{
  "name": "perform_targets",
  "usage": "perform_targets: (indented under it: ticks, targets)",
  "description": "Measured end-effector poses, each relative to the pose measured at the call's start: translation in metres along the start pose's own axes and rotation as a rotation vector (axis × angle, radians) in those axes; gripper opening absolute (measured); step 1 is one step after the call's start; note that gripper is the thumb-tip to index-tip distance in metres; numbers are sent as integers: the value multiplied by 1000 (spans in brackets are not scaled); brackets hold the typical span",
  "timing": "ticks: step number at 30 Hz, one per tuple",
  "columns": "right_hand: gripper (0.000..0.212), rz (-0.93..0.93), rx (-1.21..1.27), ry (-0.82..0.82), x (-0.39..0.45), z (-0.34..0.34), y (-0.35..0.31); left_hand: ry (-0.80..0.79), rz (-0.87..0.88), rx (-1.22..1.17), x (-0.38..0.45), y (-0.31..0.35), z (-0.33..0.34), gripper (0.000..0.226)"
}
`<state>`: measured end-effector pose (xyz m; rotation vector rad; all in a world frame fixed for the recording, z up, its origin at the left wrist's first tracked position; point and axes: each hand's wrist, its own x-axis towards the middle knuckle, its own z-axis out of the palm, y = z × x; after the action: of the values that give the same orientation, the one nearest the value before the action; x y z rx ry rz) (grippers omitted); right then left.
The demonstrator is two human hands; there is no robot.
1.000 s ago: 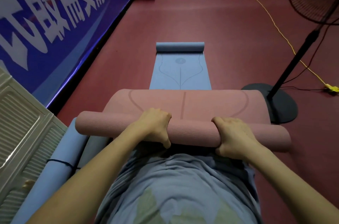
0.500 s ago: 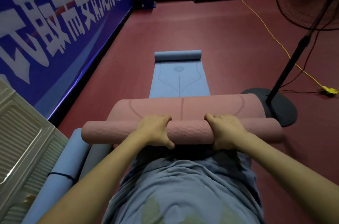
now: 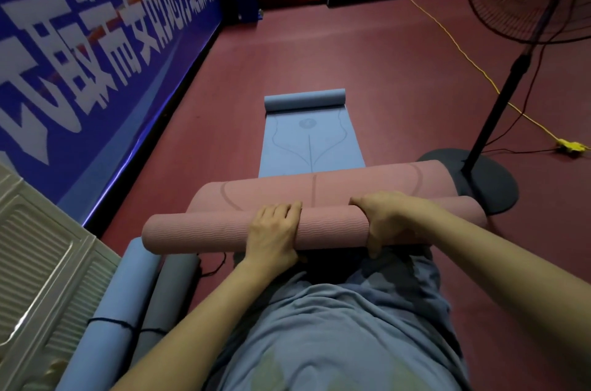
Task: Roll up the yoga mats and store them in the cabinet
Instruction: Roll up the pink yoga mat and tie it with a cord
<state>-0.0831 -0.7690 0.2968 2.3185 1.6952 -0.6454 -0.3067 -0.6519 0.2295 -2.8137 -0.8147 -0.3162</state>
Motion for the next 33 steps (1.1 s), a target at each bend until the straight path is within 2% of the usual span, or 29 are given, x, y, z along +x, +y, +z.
perform_targets:
  ticks: [3, 5, 10, 14, 16, 18, 20, 23, 27, 30, 33]
  targets:
    - [89, 20, 20, 126, 2, 9, 1, -158, -6, 9, 19, -5, -12, 71]
    - [82, -1, -42, 228, 2, 14, 0, -248, 9, -7, 35, -10, -22, 63]
    - [60, -37, -206, 530, 8, 43, -6, -461, 69, -37, 68, -18, -39, 78]
    - [58, 20, -242, 728, 14, 62, -9, -549, 66, -79, 81, -22, -38, 82]
    - [57, 30, -223, 687, 17, 56, -9, -536, 48, -84, 81, -20, -35, 85]
    - [60, 33, -229, 568, 20, 42, -6, -466, 19, -112, 74, -19, -30, 86]
    - [67, 17, -206, 452, 25, 26, -2, -320, -14, -142, 60, -15, -22, 92]
    - [75, 11, -127, 245, 33, 0, 1, -120, -68, -133, 37, -4, -3, 116]
    - [84, 2, -84, 114, 38, -20, 3, -88, -81, -115, 42, -4, 1, 128]
    - [86, 15, -72, 105, 39, -22, 2, -143, -62, -111, 50, -6, -4, 119]
    - [80, 29, -58, 155, 38, -14, 2, -159, -60, -48, 54, -5, -6, 80]
